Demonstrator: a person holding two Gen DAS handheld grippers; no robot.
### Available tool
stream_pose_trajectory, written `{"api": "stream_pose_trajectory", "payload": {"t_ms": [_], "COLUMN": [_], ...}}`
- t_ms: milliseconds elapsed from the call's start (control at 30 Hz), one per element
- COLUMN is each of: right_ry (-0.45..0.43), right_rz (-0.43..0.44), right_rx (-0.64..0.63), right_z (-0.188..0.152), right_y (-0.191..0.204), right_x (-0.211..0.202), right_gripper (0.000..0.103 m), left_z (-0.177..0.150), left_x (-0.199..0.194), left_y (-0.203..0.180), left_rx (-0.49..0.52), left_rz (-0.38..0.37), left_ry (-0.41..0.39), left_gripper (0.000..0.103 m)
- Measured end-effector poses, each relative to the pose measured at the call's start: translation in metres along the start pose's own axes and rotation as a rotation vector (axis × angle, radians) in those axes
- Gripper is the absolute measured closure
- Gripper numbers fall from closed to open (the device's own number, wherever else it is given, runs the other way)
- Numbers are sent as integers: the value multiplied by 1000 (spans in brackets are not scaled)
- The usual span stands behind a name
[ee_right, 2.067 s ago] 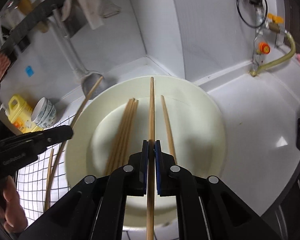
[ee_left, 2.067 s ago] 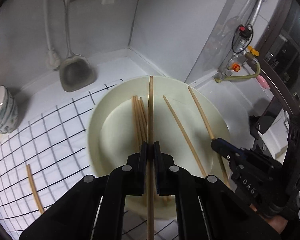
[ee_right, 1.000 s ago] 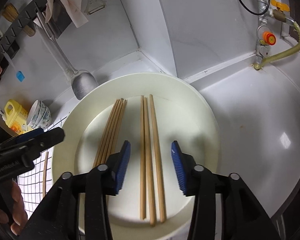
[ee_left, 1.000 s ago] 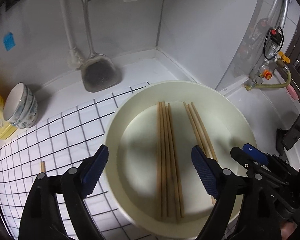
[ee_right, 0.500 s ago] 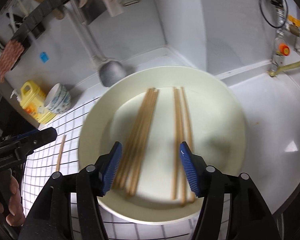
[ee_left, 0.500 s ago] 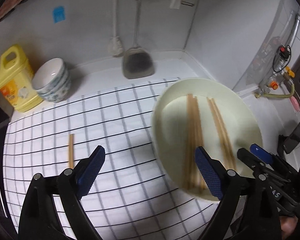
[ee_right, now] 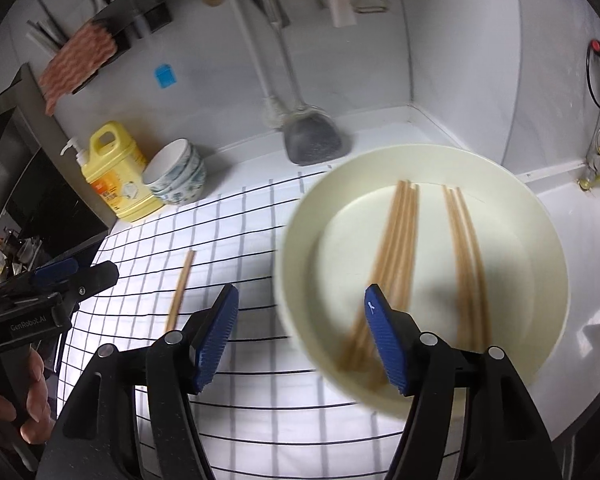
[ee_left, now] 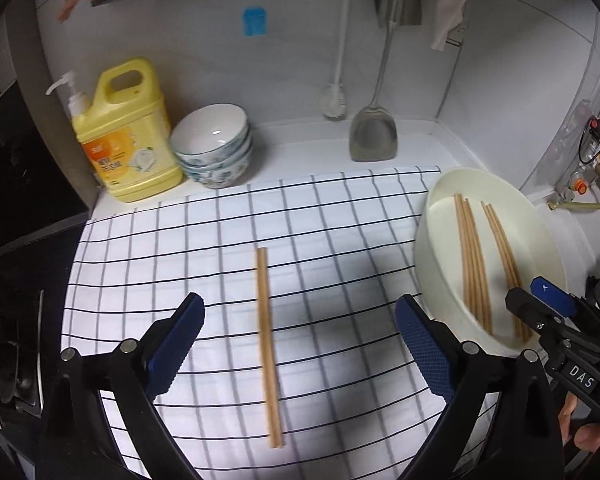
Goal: Organize utensils
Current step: 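Move both open tools back toward the last chopsticks on the mat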
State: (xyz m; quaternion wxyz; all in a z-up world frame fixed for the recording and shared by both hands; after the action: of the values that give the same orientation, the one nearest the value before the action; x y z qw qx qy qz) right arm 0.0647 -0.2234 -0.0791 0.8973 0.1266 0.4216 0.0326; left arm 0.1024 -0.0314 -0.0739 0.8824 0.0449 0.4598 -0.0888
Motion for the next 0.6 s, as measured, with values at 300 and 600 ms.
{"api": "stream_pose_trajectory", "payload": {"t_ms": [300, 600], "right_ry": [7, 31], "right_rz": [-57, -56], "right_rx": [0, -7], "right_z": [-39, -67], "right_y": [69, 120], "right_x": [5, 29], "right_gripper": [37, 37], "left_z": [-28, -53], "left_x": [5, 26], "left_y": [72, 127], "left_rx": [-14, -47], "left_rz": [-7, -19], "left_ry": [25, 57], "left_gripper": [8, 8]}}
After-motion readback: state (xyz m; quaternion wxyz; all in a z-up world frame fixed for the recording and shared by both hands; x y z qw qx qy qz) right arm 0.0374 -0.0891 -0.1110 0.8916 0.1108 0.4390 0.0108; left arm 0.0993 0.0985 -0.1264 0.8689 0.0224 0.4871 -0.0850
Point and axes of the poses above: each gripper's, at about its wrist camera, not at the fingertips, and x roughly the way its jaws point, y to its left, z to its top, the point moved 8 cm from there along x, roughly the way its jaws point, and after that the axes turned 3 degrees about x, right-handed, at the moved point
